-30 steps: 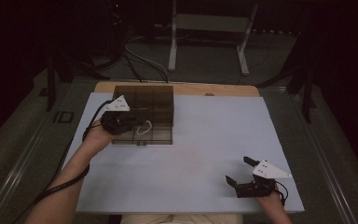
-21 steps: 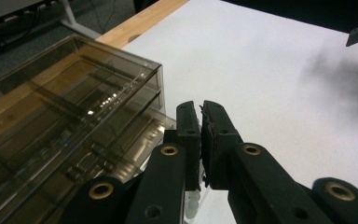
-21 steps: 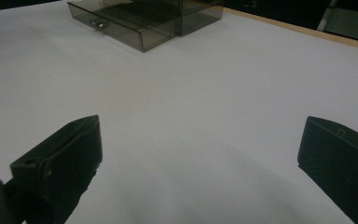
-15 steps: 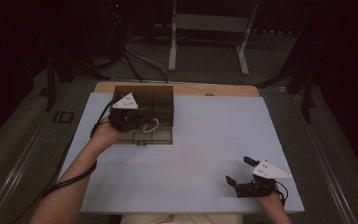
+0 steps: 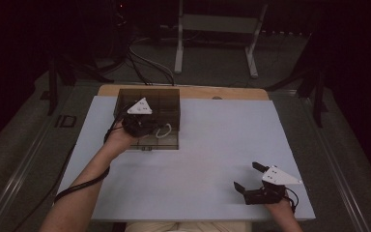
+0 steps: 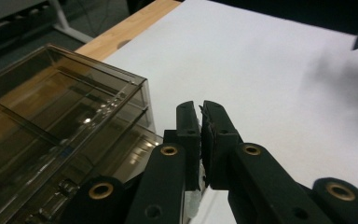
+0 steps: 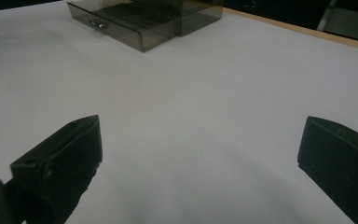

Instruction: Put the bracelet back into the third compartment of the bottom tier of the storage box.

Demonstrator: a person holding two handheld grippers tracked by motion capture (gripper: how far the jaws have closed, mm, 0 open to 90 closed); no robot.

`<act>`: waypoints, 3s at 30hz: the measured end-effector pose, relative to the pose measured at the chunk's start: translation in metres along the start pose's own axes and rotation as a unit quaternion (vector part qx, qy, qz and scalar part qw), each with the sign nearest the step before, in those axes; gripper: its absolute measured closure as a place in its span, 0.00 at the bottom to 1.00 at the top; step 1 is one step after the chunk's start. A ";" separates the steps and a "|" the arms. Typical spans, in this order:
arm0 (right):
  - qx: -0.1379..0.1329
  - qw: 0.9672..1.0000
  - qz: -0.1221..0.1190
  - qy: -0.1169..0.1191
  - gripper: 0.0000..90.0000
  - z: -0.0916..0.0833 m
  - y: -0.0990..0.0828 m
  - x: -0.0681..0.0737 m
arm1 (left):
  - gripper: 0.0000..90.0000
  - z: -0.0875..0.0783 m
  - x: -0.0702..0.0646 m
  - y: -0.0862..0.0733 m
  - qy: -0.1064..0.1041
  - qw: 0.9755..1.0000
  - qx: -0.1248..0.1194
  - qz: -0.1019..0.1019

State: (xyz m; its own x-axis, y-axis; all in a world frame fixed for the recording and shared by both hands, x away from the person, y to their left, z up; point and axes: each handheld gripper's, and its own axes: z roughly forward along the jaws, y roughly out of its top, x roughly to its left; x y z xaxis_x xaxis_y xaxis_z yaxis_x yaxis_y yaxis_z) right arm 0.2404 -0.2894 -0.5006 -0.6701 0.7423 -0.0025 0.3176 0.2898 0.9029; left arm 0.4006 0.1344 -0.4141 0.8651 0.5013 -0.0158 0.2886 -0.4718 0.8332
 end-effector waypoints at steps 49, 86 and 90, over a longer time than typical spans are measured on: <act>0.003 1.000 -0.005 0.000 0.00 -0.001 -0.001 0.000 | 0.97 0.065 0.011 -0.052 0.007 0.997 0.058 -0.044; 0.004 1.000 -0.004 0.001 0.00 0.000 -0.001 0.001 | 0.30 0.020 0.005 -0.038 0.064 0.994 0.039 -0.084; 0.004 1.000 -0.004 0.001 0.00 0.000 -0.001 0.001 | 0.22 0.014 0.005 -0.037 0.060 0.993 0.038 -0.091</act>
State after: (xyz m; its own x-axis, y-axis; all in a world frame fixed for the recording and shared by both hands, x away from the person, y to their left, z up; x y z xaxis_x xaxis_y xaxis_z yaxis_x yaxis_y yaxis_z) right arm 0.2392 -0.2892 -0.5012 -0.6731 0.7395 -0.0084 0.3181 0.2998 0.8994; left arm 0.4003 0.1440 -0.4529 0.7426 0.6633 -0.0928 0.4695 -0.4166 0.7784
